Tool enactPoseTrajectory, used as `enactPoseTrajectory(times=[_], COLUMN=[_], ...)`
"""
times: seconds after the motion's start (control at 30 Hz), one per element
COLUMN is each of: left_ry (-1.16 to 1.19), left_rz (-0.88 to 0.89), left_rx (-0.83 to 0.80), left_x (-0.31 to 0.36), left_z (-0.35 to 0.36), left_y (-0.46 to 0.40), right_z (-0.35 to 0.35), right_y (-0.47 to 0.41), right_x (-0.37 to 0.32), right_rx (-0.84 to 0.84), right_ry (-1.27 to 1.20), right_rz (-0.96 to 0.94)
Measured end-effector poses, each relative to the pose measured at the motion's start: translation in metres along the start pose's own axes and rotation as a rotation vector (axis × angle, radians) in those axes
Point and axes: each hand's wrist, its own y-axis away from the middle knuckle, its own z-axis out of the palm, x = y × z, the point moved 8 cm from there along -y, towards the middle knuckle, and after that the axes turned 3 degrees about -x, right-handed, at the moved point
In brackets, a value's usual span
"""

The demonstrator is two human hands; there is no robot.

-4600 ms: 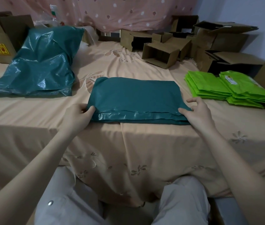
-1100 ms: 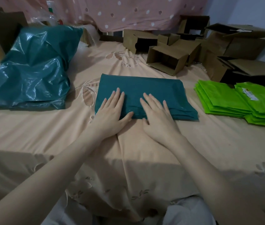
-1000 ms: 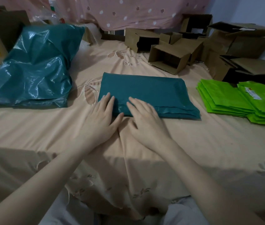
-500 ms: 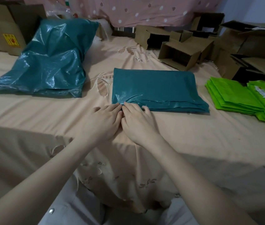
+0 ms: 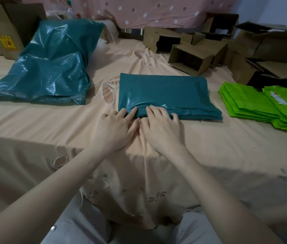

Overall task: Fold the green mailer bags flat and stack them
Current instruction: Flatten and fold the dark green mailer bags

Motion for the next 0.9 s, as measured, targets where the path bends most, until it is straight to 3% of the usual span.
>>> enactPoseTrajectory(times=[0.9], left_ry=[-0.025], left_rz=[0.003], left_rx=[0.046], left_x=[0.004], left_z=[-0.004], left_y=[0.000], right_z=[-0.005], right_y=[0.013], right_x=[0.080], right_rx=[0.016], right_ry=[0.016], right_rz=[0.160])
